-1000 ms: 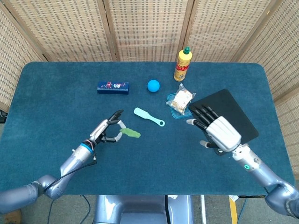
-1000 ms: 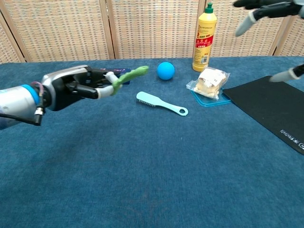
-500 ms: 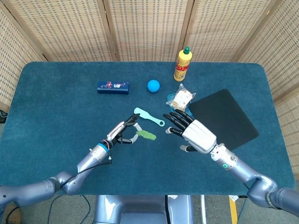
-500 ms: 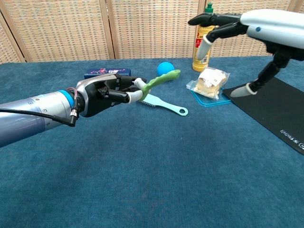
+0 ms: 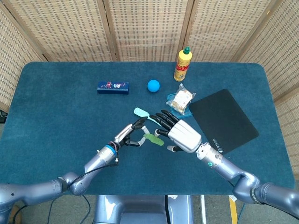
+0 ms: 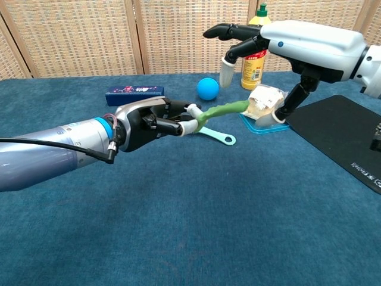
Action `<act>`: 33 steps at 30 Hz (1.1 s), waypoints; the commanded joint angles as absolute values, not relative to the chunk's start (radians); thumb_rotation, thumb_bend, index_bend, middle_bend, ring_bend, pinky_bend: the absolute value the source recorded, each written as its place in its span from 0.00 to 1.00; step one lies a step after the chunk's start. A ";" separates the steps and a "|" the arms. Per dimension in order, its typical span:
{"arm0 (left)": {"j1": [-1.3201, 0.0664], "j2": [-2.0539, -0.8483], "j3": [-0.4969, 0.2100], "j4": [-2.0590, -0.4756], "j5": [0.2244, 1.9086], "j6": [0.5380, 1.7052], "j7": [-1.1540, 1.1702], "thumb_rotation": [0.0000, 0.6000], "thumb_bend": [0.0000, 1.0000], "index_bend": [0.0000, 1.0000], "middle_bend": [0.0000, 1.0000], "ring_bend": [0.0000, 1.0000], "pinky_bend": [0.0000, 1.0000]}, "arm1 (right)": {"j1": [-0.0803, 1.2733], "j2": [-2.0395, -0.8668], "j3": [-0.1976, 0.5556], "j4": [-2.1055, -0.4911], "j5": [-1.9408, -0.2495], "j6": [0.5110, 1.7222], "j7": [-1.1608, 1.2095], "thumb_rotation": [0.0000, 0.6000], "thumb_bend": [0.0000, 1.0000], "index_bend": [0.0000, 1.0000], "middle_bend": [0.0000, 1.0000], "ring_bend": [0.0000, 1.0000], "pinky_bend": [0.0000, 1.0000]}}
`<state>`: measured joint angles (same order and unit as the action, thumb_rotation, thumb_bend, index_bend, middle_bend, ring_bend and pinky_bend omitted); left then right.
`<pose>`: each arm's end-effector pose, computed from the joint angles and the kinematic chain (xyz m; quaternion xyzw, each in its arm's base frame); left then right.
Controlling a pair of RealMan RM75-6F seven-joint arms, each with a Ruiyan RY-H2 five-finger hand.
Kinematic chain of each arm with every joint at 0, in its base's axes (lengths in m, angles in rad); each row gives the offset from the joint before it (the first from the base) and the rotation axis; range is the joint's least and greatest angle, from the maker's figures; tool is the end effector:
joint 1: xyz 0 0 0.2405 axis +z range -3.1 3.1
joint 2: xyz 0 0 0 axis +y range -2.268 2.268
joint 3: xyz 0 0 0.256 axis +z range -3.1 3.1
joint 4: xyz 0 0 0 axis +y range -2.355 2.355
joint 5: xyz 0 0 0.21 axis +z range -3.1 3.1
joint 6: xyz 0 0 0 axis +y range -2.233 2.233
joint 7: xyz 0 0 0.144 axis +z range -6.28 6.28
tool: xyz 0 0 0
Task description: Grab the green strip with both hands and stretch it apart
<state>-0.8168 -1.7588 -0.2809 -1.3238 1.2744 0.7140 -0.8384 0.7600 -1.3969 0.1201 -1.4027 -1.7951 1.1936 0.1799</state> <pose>-0.0843 0.3388 -0.0878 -0.4888 -0.7309 -0.4738 0.0497 -0.1131 -0.3299 0.0443 0.7814 -0.2064 0.5283 0.2599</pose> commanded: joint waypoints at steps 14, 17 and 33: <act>-0.830 -1.790 -0.300 -1.341 1.240 0.707 -0.801 1.00 0.52 0.76 0.00 0.00 0.00 | 0.769 -1.381 0.103 -1.429 -1.777 1.202 0.169 1.00 0.29 0.47 0.00 0.00 0.00; -0.830 -1.791 -0.302 -1.346 1.238 0.707 -0.796 1.00 0.52 0.76 0.00 0.00 0.00 | 0.772 -1.383 0.103 -1.435 -1.774 1.204 0.166 1.00 0.29 0.47 0.00 0.00 0.00; -0.831 -1.799 -0.308 -1.344 1.222 0.695 -0.773 1.00 0.52 0.76 0.00 0.00 0.00 | 0.778 -1.381 0.093 -1.451 -1.759 1.208 0.156 1.00 0.39 0.51 0.00 0.00 0.00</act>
